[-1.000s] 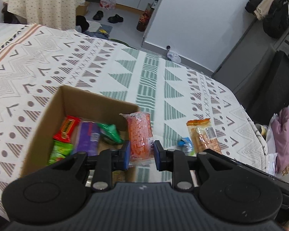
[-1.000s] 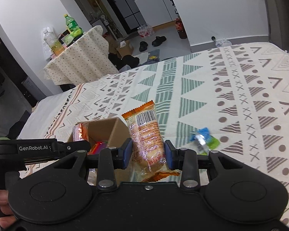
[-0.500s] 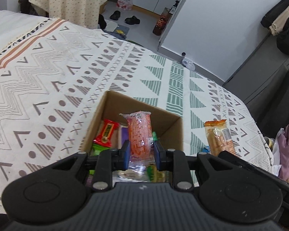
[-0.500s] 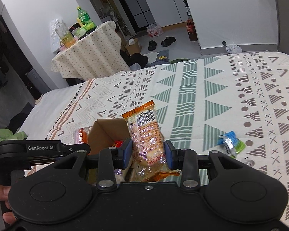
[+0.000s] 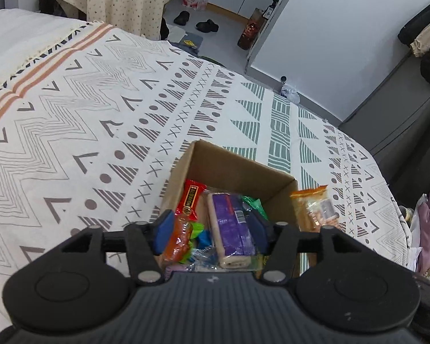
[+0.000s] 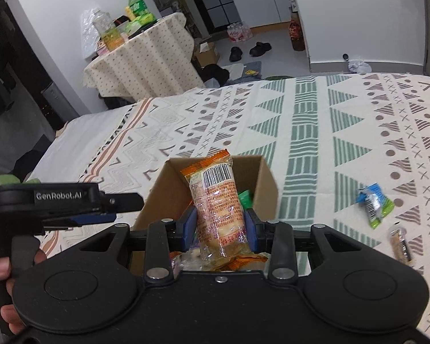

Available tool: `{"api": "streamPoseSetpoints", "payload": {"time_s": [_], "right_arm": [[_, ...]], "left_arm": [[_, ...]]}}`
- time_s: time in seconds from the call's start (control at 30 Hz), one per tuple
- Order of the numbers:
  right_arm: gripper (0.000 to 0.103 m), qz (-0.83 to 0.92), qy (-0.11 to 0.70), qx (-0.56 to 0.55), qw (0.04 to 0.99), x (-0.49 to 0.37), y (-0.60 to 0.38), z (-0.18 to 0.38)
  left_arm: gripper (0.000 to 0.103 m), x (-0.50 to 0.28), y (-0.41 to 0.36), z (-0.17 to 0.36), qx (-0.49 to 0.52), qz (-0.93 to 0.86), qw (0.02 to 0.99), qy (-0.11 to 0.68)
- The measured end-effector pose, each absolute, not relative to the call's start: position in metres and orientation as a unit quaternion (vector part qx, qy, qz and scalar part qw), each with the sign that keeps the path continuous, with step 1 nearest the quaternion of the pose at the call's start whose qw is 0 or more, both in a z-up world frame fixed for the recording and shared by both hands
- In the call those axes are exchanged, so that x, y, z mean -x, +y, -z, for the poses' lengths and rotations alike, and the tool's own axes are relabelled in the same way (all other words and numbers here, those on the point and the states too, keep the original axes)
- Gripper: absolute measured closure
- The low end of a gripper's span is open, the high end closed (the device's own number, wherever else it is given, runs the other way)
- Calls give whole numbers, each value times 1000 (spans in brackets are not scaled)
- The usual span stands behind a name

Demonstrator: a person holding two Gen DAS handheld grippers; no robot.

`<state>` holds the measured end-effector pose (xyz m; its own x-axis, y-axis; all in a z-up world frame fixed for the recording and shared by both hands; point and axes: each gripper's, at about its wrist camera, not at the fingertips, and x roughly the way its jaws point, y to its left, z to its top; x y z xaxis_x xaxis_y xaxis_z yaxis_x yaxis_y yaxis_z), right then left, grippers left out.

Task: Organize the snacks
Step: 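Carry the pink candy and orange biscuit pack in both tools over the box, then open both tools to drop the pink candy and biscuit pack into the box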

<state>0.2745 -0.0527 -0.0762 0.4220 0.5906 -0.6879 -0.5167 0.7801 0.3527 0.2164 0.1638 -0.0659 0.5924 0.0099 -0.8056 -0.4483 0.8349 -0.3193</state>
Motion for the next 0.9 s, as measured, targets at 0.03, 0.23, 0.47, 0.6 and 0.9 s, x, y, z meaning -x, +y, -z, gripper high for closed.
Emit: {"api": "streamPoseSetpoints", "payload": {"time_s": [0.03,0.23,0.47,0.6,0.9], "right_arm": [[68,-331,427,-41,841,-273,-50,76],[58,-350,445,-40,823,-261,-40,80],[48,-334,435,-32,836,-256,-57,71],[45,-326,429,-36,841,-256,-71,67],[42,-305,429,-51,848,-262,-111,67]], "left_arm": [[41,-216,165,65,254,-133,855,432],[33,-207,169,63,255,-135,855,431],[28,-199,168,59,249,-146,854,434],[25,-197,159,56,239,-146,857,433],[23,-199,129,55,216,-129,861,442]]}}
